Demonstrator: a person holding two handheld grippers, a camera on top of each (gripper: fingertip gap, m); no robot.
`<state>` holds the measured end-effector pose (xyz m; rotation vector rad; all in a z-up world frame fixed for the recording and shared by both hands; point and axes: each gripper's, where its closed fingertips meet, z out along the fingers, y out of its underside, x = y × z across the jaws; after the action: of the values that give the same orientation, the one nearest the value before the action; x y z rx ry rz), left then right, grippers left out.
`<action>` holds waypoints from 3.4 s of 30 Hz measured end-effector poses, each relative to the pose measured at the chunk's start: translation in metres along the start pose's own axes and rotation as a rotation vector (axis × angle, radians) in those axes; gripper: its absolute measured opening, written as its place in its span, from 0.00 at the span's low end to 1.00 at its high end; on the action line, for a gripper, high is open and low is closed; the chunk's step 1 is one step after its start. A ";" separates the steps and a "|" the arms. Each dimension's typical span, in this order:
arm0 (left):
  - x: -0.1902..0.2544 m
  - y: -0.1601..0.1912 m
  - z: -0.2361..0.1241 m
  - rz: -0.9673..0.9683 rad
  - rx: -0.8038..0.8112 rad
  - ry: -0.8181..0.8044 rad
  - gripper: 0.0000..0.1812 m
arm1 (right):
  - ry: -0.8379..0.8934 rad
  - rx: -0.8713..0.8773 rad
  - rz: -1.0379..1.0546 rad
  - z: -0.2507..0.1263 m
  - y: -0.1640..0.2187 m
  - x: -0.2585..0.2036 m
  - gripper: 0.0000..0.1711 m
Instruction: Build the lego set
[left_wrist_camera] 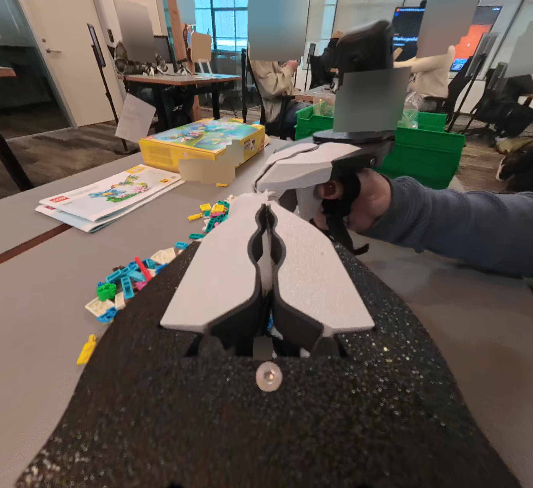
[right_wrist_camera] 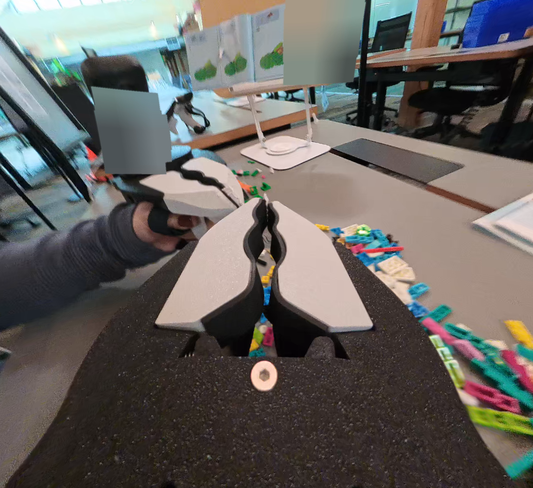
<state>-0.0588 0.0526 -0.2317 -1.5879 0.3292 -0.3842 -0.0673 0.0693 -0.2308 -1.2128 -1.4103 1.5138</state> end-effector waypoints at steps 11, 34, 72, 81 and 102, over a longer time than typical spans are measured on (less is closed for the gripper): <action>-0.006 0.019 0.001 -0.029 -0.051 -0.051 0.00 | 0.181 0.023 0.052 0.000 0.018 0.022 0.00; 0.008 0.019 0.001 0.009 -0.058 -0.009 0.00 | 0.417 0.073 0.120 -0.030 0.022 0.076 0.00; -0.009 -0.085 0.020 -0.257 0.413 0.134 0.00 | -0.222 0.374 0.390 -0.033 -0.014 -0.005 0.25; -0.018 -0.067 0.014 -0.447 0.540 0.163 0.00 | -0.261 0.327 0.456 -0.026 -0.006 -0.001 0.04; -0.045 0.028 -0.008 -0.288 -0.102 -0.179 0.12 | -0.147 -0.848 0.149 -0.067 0.045 0.050 0.01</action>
<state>-0.1022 0.0636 -0.2612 -1.7616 -0.0192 -0.4474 -0.0138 0.1305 -0.2805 -1.7427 -2.2173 1.1166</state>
